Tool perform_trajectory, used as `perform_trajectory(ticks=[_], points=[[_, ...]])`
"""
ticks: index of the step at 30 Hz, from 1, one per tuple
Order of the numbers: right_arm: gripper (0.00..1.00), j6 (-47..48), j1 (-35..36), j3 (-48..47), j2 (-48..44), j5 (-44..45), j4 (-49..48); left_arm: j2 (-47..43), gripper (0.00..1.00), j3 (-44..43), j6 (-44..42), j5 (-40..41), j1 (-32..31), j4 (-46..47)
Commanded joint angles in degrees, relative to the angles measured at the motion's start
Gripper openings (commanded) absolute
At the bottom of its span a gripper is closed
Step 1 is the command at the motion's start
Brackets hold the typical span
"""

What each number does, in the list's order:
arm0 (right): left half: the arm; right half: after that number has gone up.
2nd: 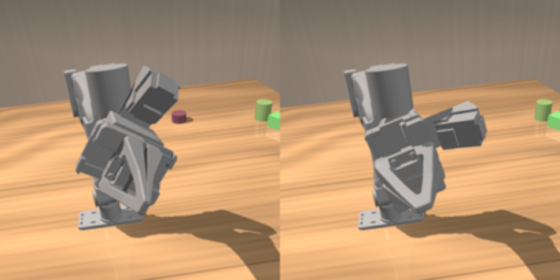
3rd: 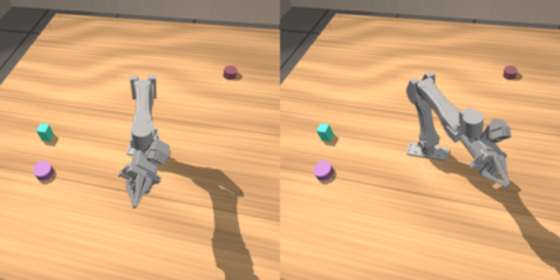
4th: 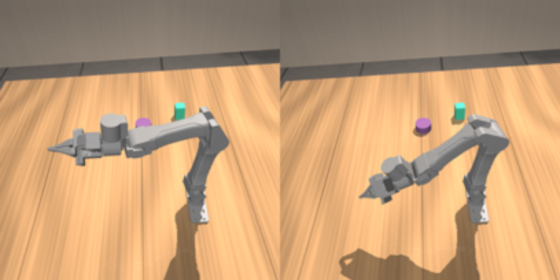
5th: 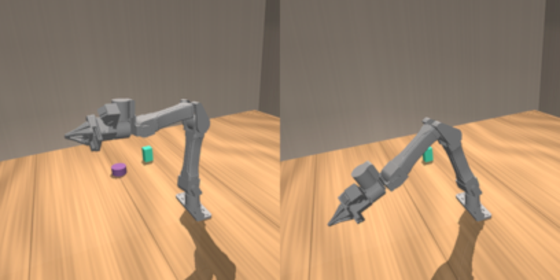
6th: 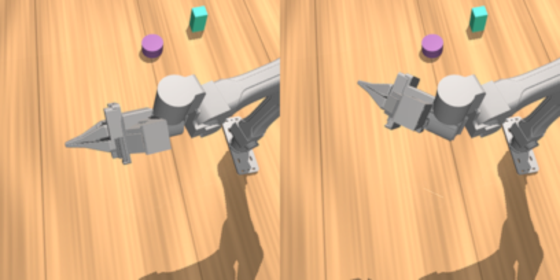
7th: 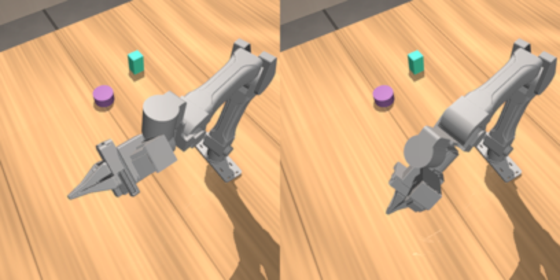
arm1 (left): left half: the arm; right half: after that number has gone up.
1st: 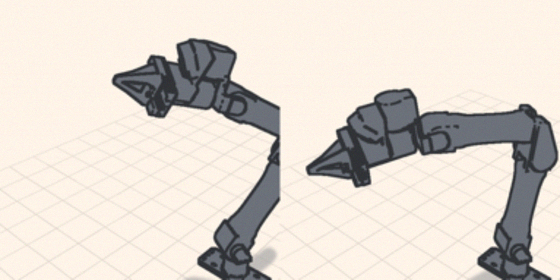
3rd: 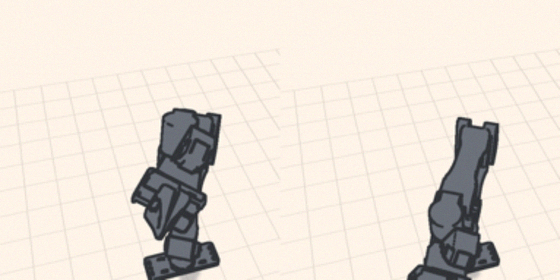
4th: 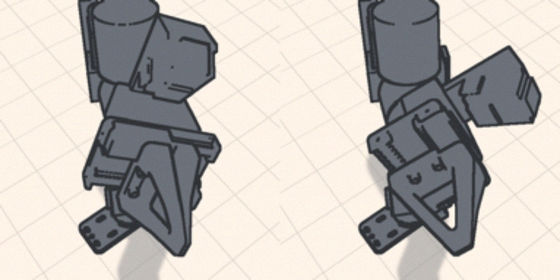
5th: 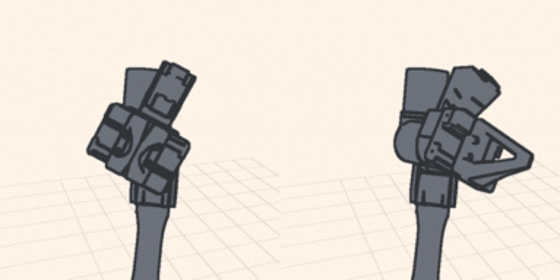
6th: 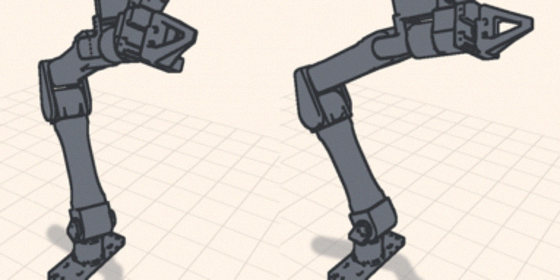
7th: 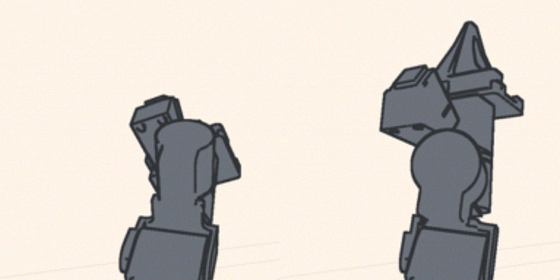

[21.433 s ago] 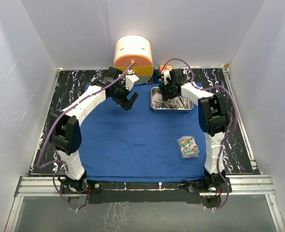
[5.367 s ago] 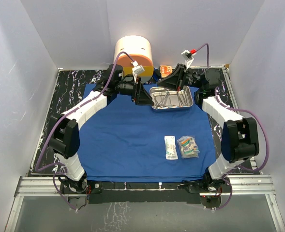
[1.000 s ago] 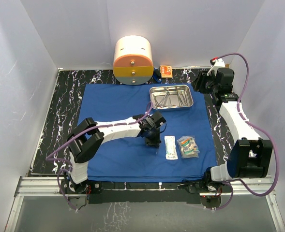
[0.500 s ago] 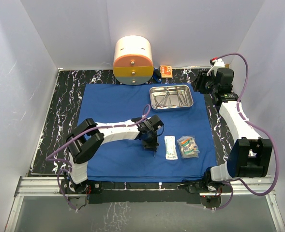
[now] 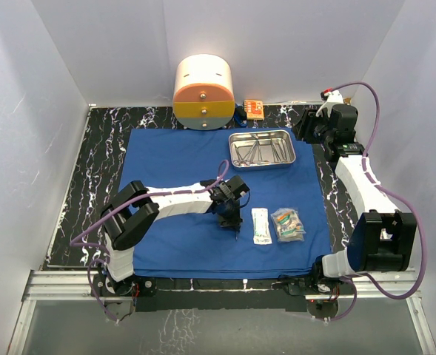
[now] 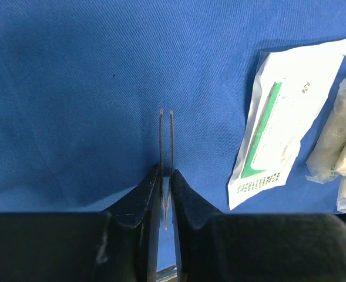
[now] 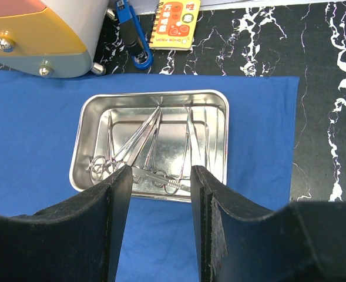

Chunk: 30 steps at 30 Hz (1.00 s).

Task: Open and lay out the surgical kit
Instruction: Place the medical item in the surgical kit.

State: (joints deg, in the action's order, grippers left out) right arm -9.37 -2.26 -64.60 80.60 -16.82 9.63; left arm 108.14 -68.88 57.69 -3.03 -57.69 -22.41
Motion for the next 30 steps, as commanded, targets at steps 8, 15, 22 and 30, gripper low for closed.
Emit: perform_trajectory(ticks=[8, 15, 22, 30], points=[[0.43, -0.3, -0.02, -0.71, -1.14, -0.23, -3.22, -0.78, 0.15, 2.13, 0.43, -0.48, 0.38, -1.61], [0.43, -0.19, -0.02, -0.45, -1.49, -0.14, -3.21, -1.11, 0.17, 2.48, 0.49, -0.45, 0.52, -1.54], [0.43, -0.21, -0.02, -0.36, -1.67, -0.25, -3.27, -0.99, 0.2, 2.61, 0.28, -0.86, 0.55, -0.97], [0.43, -0.43, 0.0, -0.35, -1.85, -0.67, -3.31, -0.86, 0.21, 2.55, 0.07, -0.8, 0.58, -0.97]])
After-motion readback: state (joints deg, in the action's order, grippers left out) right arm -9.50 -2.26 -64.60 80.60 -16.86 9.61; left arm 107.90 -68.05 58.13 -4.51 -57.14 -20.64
